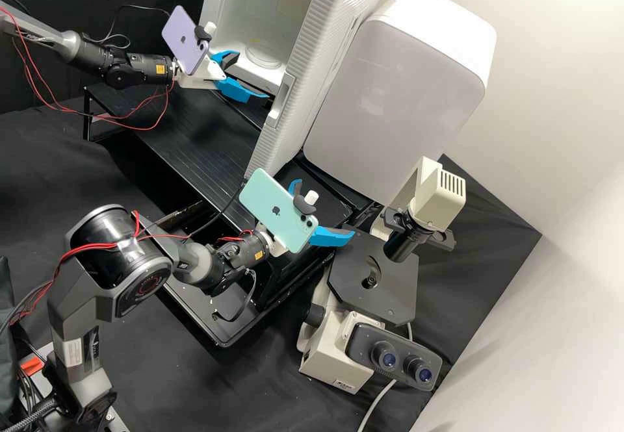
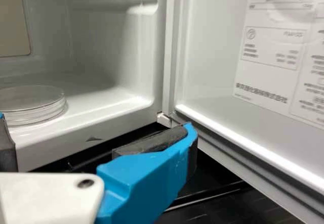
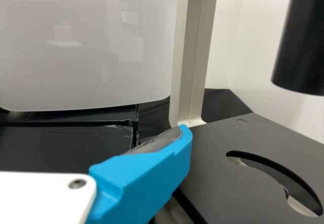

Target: Take the petri dish out of the incubator

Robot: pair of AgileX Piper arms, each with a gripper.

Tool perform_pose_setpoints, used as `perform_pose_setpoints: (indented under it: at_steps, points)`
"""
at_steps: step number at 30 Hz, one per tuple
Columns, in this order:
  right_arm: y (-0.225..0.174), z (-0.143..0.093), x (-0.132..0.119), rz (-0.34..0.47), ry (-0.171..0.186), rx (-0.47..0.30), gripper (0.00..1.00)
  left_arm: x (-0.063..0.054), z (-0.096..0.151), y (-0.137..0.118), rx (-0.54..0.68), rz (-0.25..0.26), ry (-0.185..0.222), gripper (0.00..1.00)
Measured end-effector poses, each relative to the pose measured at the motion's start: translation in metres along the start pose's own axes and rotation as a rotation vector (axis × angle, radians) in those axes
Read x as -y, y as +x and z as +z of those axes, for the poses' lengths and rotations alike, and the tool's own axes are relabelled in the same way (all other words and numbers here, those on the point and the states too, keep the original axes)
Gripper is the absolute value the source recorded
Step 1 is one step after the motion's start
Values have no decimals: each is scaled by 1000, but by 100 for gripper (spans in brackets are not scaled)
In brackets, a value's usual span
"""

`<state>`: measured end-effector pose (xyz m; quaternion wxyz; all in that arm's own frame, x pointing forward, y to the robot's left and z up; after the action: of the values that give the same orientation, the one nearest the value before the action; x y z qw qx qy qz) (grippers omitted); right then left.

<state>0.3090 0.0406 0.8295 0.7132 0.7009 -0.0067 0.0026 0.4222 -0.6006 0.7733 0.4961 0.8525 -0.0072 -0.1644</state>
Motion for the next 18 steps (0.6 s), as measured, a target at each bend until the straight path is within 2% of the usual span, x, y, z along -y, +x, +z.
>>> perform_pose_setpoints:
  at_steps: [9, 12, 18]
  points:
    - [0, 0, 0, 0, 0, 0, 100, -3, -8, 14, -64, 2, -35, 100]
    - [0, 0, 0, 0, 0, 0, 100, -9, -13, 15, -77, 9, -41, 100]
    - [0, 0, 0, 0, 0, 0, 100, -21, -26, 19, -122, 46, -79, 100]
